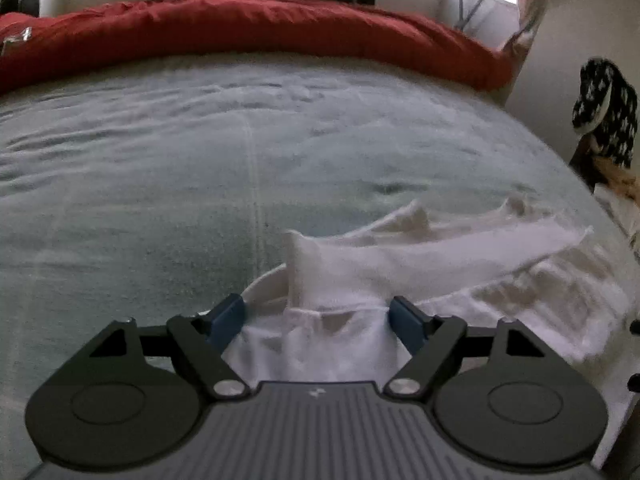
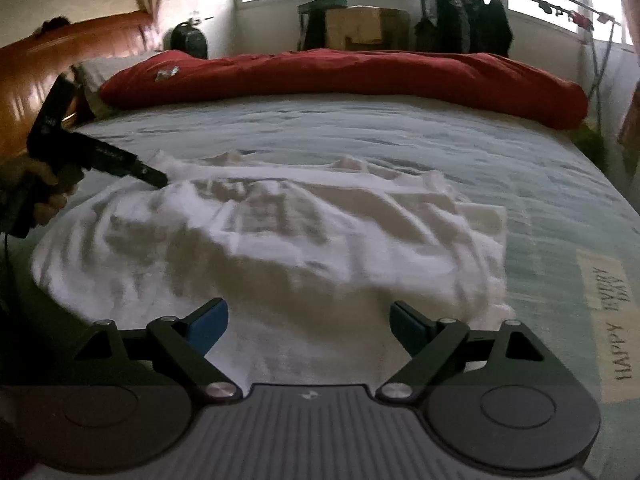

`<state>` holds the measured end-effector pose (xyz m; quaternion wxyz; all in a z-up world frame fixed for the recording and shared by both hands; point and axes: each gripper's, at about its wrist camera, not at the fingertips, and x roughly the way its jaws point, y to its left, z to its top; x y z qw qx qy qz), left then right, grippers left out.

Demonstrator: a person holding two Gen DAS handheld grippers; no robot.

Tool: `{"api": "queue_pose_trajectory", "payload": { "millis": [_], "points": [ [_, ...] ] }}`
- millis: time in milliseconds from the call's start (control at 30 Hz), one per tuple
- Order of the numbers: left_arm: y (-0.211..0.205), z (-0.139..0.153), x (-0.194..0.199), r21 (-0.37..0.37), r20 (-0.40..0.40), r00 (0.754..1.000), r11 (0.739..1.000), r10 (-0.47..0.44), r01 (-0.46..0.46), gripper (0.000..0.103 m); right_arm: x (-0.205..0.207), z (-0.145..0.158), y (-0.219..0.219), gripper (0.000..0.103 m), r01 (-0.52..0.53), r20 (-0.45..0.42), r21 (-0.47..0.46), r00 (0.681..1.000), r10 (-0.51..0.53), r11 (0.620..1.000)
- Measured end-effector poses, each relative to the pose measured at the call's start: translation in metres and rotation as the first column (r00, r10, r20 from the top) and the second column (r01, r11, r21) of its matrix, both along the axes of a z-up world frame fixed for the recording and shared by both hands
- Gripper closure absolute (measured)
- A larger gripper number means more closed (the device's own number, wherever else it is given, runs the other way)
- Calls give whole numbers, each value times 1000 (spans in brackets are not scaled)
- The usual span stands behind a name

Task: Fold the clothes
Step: 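Hold the shirt hem with the left gripper and spread it flat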

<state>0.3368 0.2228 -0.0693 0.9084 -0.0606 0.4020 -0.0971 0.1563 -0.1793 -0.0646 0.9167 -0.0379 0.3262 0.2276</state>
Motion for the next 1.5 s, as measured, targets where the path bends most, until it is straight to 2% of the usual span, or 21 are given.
{"api": "queue_pose_trajectory", "payload": {
  "millis": [67, 167, 267, 367, 467, 500, 600, 700, 800, 900, 1000, 1100, 1200, 1300, 1400, 1500],
  "points": [
    [-2, 17, -11, 14, 40, 999, 1000, -1, 1, 24, 6, 6, -9, 9, 21, 5, 30, 1000, -21, 999],
    [-13, 41, -32, -12, 79, 995, 998, -61, 62, 22, 25, 17, -19, 6, 37, 24, 93, 999, -40, 995],
    [-33, 47, -50, -33, 83, 988, 991, -127, 130, 20, 52, 23, -21, 5, 52, 39, 111, 998, -57, 993],
    [-49, 30, -60, -38, 58, 987, 987, -151, 154, 18, 75, 10, -31, 5, 112, -33, 161, 994, -108, 981],
    [-53, 1, -61, -29, -22, 995, 995, -96, 95, 19, 80, -14, -45, 5, 199, -106, 158, 977, -184, 967],
    [-53, -2, -64, -25, -11, 997, 996, -82, 82, 19, 76, -17, -50, 5, 223, -111, 150, 972, -208, 963],
    [-58, 6, -76, -16, 26, 997, 997, -70, 70, 18, 68, -8, -63, 6, 209, -92, 182, 977, -195, 961],
    [-64, 13, -81, -41, 48, 997, 998, -54, 56, 17, 71, 8, -68, 6, 186, -42, 216, 983, -181, 959],
    [-70, 12, -84, -69, 60, 996, 995, -64, 68, 16, 85, 14, -60, 5, 133, -33, 275, 991, -129, 952],
    [-68, 2, -80, -65, 27, 999, 997, -32, 33, 16, 101, 7, -43, 5, 98, -60, 299, 995, -84, 949],
    [-60, 0, -83, -19, 26, 999, 999, 26, -26, 16, 111, -11, -35, 6, 138, -118, 274, 987, -109, 952],
    [-53, 8, -90, -4, 26, 998, 998, 63, -63, 16, 99, -9, -34, 5, 140, -83, 258, 989, -123, 956],
    [-60, 20, -102, 0, 43, 999, 1000, 27, -27, 15, 81, 7, -29, 3, 113, -41, 234, 993, -106, 966],
    [-74, 26, -115, -52, 62, 996, 996, -69, 73, 14, 59, 21, -18, 0, 6, 2, 246, 1000, -7, 969],
    [-87, 21, -122, -81, 35, 994, 991, -104, 107, 14, 45, 21, 1, 0, -101, 25, 259, 995, 98, 960],
    [-85, 3, -128, -66, -57, 998, 997, -42, 38, 14, 41, 9, 13, 0, -106, -23, 232, 993, 114, 967]
  ]
}}
